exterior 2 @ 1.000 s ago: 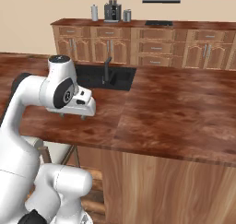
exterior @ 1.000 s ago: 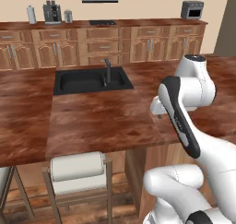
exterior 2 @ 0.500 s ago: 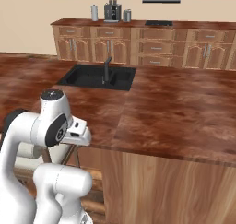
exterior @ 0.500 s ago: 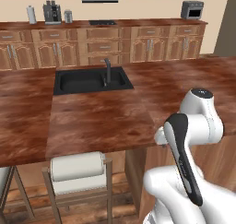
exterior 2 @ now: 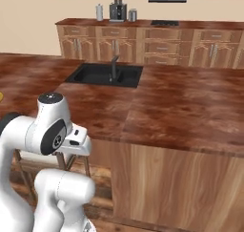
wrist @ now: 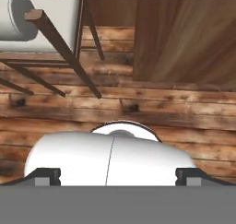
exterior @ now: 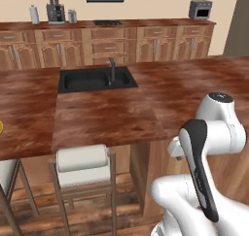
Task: Place two dumplings into each of the tupperware containers and then place the containers in the fridge.
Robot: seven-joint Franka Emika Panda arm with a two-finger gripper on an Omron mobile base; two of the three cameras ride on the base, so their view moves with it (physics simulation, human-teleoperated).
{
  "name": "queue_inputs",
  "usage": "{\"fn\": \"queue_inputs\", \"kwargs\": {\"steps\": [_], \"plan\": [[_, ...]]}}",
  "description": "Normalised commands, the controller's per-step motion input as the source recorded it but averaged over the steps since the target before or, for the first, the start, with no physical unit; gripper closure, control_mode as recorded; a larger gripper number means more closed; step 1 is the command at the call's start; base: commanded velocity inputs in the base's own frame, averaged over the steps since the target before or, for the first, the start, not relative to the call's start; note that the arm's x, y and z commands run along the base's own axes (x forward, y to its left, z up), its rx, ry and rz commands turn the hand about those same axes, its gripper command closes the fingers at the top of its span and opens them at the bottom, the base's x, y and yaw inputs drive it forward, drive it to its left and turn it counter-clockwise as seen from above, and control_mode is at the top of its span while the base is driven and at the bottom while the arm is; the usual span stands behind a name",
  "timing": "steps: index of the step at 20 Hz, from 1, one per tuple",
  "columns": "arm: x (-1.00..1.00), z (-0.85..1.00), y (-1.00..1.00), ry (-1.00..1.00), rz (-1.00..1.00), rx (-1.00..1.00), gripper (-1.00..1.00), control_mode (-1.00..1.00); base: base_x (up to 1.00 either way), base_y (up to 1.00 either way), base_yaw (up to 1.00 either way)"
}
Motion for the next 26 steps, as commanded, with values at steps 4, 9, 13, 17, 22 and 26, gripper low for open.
{"fn": "queue_inputs", "kwargs": {"steps": [4,9,13,17,22,26], "plan": [[0.00,0.00,0.00,0.00,0.00,0.00,-1.00,1.00,-0.21,0.70,0.00],[0.00,0.00,0.00,0.00,0.00,0.00,-1.00,1.00,0.00,0.99,0.00],[0.00,0.00,0.00,0.00,0.00,0.00,-1.00,1.00,0.00,0.96,0.00],[0.00,0.00,0.00,0.00,0.00,0.00,-1.00,1.00,0.00,0.84,0.00],[0.00,0.00,0.00,0.00,0.00,0.00,-1.00,1.00,0.13,0.78,0.00],[0.00,0.00,0.00,0.00,0.00,0.00,-1.00,1.00,0.22,0.65,0.00]]}}
